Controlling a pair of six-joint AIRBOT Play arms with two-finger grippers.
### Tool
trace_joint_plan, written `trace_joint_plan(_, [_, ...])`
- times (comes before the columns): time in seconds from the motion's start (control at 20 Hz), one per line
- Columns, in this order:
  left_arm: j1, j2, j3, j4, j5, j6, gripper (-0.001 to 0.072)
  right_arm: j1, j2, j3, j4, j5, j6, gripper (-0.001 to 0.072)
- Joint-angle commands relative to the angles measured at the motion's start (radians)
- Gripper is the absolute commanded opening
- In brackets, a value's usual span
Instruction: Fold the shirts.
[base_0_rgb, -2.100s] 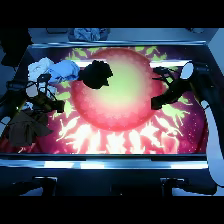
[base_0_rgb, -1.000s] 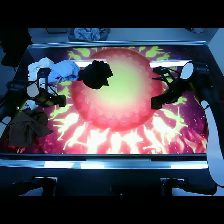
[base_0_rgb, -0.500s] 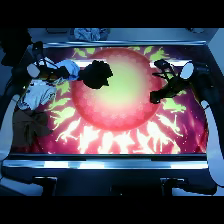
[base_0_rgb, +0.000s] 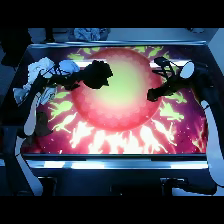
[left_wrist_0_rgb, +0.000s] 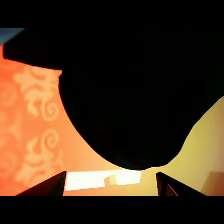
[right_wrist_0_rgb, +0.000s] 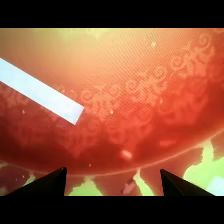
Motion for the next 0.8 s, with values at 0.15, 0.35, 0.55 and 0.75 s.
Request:
trace_joint_plan(0.15, [-0.041,-0.043,-0.003,-0.091,0.13,0.045,0.0682,0.001,0.0,0.0,0.049,-0.002,0.015,0.0678])
trace_joint_plan(0.35, [-0.069,-0.056,-0.003,-0.114,0.228,0.04,0.068,0.001,0.0,0.0,0.064,0.002,0.015,0.0678])
trace_joint_plan(0.55, [-0.078,-0.089,-0.002,-0.275,0.276,0.041,0.0677,0.001,0.0,0.0,0.108,0.003,0.015,0.0678])
trace_joint_plan(0.75, [-0.084,-0.108,-0.002,-0.306,0.265,0.04,0.0471,0.001,0.0,0.0,0.146,0.003,0.015,0.0678])
